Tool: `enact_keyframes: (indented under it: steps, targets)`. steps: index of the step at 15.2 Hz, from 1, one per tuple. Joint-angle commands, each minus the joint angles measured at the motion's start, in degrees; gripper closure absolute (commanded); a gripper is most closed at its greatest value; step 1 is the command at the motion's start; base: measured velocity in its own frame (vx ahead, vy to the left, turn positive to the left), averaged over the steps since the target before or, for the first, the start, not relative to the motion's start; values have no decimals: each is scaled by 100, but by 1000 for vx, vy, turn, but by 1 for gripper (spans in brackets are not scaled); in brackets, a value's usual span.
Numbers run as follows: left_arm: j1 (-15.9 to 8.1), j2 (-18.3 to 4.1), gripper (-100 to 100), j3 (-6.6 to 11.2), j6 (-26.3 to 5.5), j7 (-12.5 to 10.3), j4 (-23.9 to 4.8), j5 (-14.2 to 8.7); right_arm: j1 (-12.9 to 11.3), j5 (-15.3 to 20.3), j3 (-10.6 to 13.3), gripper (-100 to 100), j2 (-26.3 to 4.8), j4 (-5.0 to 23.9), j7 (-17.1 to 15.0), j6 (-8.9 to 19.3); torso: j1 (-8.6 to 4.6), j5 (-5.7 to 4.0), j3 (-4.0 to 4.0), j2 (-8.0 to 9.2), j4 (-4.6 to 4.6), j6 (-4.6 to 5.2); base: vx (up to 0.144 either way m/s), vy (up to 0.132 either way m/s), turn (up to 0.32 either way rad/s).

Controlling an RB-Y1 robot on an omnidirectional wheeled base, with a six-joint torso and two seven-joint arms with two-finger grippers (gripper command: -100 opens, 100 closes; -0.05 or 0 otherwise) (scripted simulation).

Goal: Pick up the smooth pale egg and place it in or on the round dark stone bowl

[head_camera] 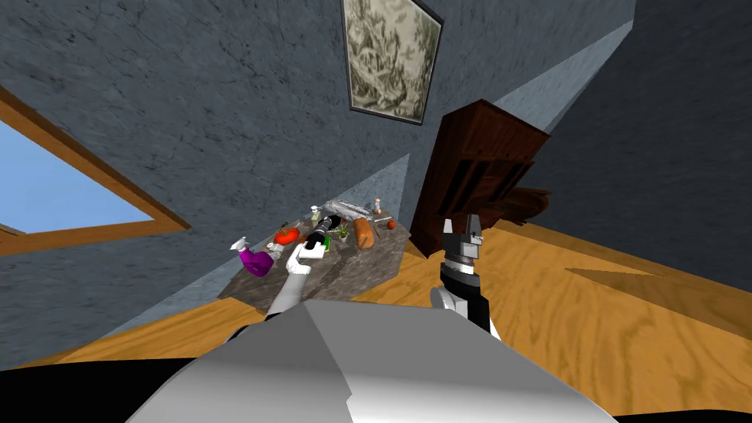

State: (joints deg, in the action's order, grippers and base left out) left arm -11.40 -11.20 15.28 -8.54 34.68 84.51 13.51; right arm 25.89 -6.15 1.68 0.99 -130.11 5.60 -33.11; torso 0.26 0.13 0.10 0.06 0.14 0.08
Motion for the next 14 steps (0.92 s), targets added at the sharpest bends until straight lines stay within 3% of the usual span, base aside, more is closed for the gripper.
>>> enact_keyframes:
  steps: [1, 2, 3, 5, 6, 8, 9, 14]
  targets:
    - [-198, 14, 100, 240, 105, -52, -210, 26, 0, 0, 0, 0, 0, 0, 0, 0, 0, 0, 0, 0, 0, 0, -28, 37, -125]
    - [-322, 30, 100, 388, 160, -80, -339, 45, 0, 0, 0, 0, 0, 0, 0, 0, 2, 1, -1, -2, 0, -1, -19, 42, -187]
    - [-322, 30, 100, 390, 160, -80, -339, 45, 0, 0, 0, 0, 0, 0, 0, 0, 4, 2, -2, -4, 0, 0, -13, 42, -133]
    - [-549, 63, 100, 666, 263, -137, -586, 81, 0, 0, 0, 0, 0, 0, 0, 0, 7, 3, -5, -10, -1, 0, -4, 46, -159]
    - [-549, 63, 100, 666, 263, -137, -586, 81, 0, 0, 0, 0, 0, 0, 0, 0, 10, 4, -6, -13, -1, 1, 3, 50, -116]
    - [-743, 96, 100, 911, 351, -192, -819, 111, 1, 0, 0, 0, 0, 0, 0, 0, 10, 5, -9, -17, -3, 0, 10, 51, -129]
    - [-743, 96, 100, 911, 351, -192, -819, 111, 1, 0, 0, 0, 0, 0, 0, 0, 12, 6, -11, -20, -3, 2, 20, 54, -132]
    - [-1050, 180, 100, 1355, 492, -307, -1313, 158, 1, 0, -1, 0, -1, 0, 0, 0, 24, 11, -23, -41, -9, -1, 41, 71, -130]
